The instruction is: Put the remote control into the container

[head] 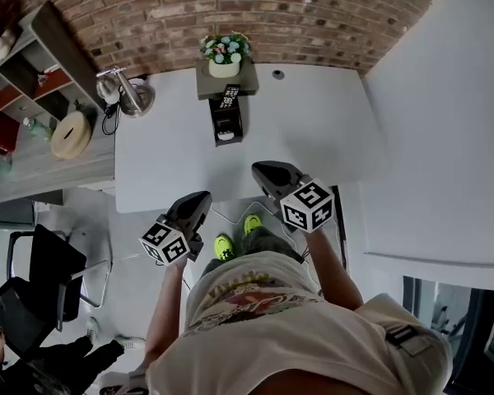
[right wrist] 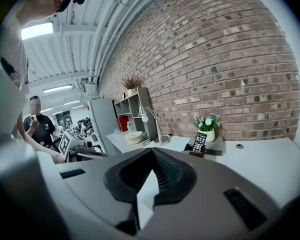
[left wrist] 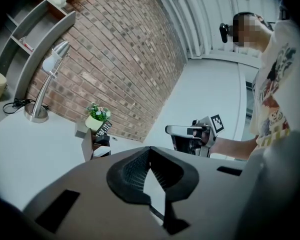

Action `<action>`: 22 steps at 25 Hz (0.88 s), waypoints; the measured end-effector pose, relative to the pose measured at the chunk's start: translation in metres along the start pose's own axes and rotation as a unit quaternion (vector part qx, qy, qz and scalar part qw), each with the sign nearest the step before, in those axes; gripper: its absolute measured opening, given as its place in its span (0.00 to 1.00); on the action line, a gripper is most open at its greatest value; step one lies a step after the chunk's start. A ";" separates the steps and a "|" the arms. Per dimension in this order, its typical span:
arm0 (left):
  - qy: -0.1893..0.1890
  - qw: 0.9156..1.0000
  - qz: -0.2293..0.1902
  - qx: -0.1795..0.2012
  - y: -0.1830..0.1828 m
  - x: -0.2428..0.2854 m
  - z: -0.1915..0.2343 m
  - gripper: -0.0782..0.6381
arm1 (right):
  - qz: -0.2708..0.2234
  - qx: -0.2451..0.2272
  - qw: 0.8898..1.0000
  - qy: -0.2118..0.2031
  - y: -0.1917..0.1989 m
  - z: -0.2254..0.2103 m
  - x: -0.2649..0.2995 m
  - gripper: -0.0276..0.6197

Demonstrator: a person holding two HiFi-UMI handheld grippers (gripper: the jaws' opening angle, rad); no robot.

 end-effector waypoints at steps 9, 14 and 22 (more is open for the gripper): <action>0.003 0.999 -0.030 0.025 -0.015 -0.012 -0.015 0.12 | 0.008 -0.037 0.999 -0.011 -0.013 0.021 0.008 0.06; -0.002 0.999 -0.041 0.031 -0.025 -0.010 -0.021 0.12 | 0.013 -0.046 0.999 -0.008 -0.017 0.020 0.005 0.06; -0.014 0.997 -0.057 0.040 -0.034 -0.013 -0.017 0.12 | 0.006 -0.050 0.999 -0.008 -0.019 0.019 0.005 0.06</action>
Point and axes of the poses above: the fingertips, and each gripper's own axes: x forward along the fingers, z to its left, y out of its underside, the point moved 6 cm from there along -x, backward along the fingers, and after that the axes turned 5 degrees about -y, right-handed, at the moved point
